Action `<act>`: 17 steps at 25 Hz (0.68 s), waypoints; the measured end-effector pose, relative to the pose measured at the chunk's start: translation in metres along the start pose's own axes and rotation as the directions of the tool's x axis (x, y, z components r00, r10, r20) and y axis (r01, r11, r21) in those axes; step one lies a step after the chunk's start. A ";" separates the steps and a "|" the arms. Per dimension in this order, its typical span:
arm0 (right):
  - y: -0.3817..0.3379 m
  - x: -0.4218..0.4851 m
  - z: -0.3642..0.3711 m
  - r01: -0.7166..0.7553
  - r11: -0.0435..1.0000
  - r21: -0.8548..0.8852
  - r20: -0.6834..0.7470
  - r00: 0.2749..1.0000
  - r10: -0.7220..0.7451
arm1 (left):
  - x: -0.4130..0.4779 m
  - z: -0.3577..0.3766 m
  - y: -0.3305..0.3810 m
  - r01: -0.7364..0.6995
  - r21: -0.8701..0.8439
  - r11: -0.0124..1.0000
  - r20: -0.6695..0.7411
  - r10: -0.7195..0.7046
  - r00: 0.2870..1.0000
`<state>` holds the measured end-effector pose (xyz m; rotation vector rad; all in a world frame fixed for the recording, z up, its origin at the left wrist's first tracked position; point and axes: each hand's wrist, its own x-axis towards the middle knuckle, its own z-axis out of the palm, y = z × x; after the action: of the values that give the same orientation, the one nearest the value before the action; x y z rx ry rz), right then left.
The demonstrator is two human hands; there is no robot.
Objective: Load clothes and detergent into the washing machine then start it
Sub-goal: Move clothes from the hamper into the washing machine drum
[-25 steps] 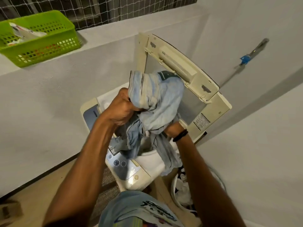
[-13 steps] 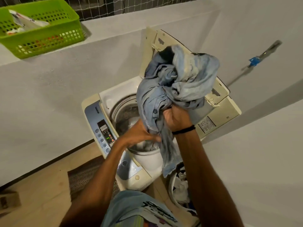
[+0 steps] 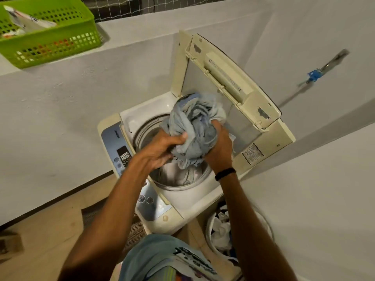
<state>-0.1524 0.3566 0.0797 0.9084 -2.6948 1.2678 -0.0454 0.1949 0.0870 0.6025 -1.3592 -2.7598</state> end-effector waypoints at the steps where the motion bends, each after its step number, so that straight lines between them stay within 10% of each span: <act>1: 0.001 -0.002 0.013 0.032 0.999 0.022 0.101 0.994 -0.034 | 0.006 0.002 -0.009 -0.015 0.144 0.989 -0.089 0.028 0.996; 6: 0.033 0.002 0.022 -0.430 0.810 0.398 0.590 0.797 0.133 | 0.028 -0.019 -0.012 -0.152 0.475 0.867 -0.344 0.342 0.875; 12: 0.057 -0.008 0.045 -0.440 0.895 0.077 0.402 0.835 0.376 | 0.098 -0.129 -0.094 0.250 0.798 0.549 -0.417 0.202 0.886; 17: 0.100 -0.067 0.031 -0.560 0.828 -0.001 0.439 0.744 0.504 | 0.052 -0.051 -0.115 0.295 0.709 0.641 -0.492 0.149 0.858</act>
<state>-0.1421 0.4172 -0.0287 0.4493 -3.4313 1.4954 -0.0577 0.2186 -0.0460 1.3141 -2.3207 -1.6655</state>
